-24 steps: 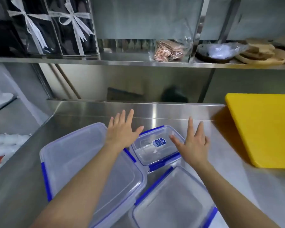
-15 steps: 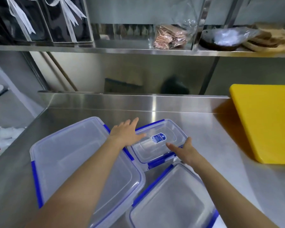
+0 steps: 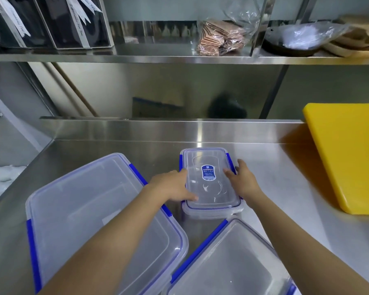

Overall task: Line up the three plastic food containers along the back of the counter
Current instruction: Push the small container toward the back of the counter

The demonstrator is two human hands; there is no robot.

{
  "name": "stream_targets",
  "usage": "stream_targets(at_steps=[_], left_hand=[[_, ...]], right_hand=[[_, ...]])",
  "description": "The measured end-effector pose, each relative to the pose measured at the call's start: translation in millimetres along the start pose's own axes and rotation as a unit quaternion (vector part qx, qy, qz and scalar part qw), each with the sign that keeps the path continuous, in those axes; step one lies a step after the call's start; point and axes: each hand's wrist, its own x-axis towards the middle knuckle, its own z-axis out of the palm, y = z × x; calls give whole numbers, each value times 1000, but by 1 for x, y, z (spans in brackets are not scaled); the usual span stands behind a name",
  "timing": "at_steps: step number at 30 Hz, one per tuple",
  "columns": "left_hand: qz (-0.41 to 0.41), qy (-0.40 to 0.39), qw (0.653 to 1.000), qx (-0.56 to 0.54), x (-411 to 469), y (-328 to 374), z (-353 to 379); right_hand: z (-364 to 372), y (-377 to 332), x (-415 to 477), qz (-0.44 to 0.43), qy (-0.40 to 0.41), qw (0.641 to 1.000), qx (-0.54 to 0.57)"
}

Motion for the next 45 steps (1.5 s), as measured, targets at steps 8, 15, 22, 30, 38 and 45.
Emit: stream_targets(at_steps=[8, 15, 22, 30, 38, 45], left_hand=[[21, -83, 994, 75, -2, 11, 24], [52, -23, 994, 94, 9, 6, 26], [81, 73, 990, 87, 32, 0, 13], [56, 85, 991, 90, 60, 1, 5], [37, 110, 991, 72, 43, 6, 2], [65, 102, 993, -20, 2, 19, 8]], right_hand=[[-19, 28, -13, -114, -244, 931, -248], [-19, 24, -9, -137, -221, 916, -307], [-12, 13, 19, -132, -170, 935, -282], [-8, -2, 46, -115, -146, 939, -289], [-7, -1, 26, -131, -77, 931, -332], [-38, -2, -20, -114, -94, 970, -194]])
